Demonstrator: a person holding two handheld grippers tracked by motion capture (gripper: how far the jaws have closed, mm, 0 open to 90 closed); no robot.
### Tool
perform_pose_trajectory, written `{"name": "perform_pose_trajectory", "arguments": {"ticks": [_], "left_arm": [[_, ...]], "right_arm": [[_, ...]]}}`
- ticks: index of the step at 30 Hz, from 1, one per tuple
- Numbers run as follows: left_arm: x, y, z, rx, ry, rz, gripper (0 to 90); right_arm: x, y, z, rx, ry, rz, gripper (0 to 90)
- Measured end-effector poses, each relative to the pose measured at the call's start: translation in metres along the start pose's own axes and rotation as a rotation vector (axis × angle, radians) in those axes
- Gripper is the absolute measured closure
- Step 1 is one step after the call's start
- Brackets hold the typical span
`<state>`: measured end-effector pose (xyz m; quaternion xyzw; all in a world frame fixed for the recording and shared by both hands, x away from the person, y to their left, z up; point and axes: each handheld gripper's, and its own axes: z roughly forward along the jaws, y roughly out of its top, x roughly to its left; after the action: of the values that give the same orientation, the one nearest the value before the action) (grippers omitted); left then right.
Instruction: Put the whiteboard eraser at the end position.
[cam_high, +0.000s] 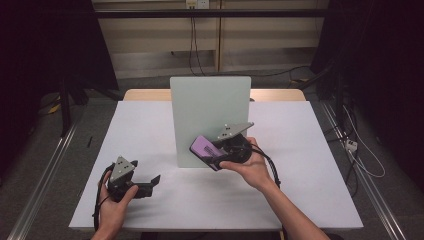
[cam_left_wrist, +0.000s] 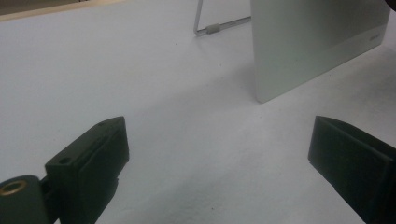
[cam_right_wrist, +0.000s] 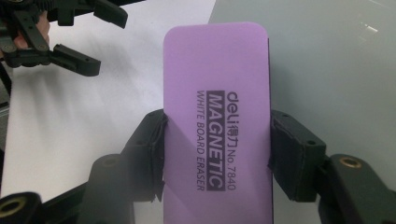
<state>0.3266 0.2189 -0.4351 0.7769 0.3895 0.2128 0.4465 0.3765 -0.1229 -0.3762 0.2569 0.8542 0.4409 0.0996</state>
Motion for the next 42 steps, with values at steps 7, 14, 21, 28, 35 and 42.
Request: {"name": "perform_pose_trajectory", "arguments": {"ticks": [7,14,21,28,35,42], "left_arm": [[-0.003,0.001,-0.001,-0.001,0.001,0.011,5.1],[-0.004,0.001,-0.005,-0.003,0.013,0.014,5.1],[-0.004,0.0,-0.005,0.004,0.019,0.013,5.1],[-0.004,0.0,-0.004,0.012,0.027,0.005,5.1],[-0.003,0.0,0.001,0.017,0.02,0.002,5.2],[-0.003,-0.002,-0.002,0.019,0.013,0.006,5.1]], "right_arm": [[0.005,-0.008,-0.007,0.037,0.027,0.0,41.7],[0.012,-0.015,-0.018,0.079,0.043,-0.001,41.7],[0.012,-0.028,-0.018,0.123,0.08,0.001,41.7],[0.012,-0.037,-0.022,0.143,0.1,0.004,41.7],[0.011,-0.046,-0.019,0.186,0.117,0.004,41.7],[0.015,-0.047,-0.01,0.24,0.132,-0.023,41.7]]}}
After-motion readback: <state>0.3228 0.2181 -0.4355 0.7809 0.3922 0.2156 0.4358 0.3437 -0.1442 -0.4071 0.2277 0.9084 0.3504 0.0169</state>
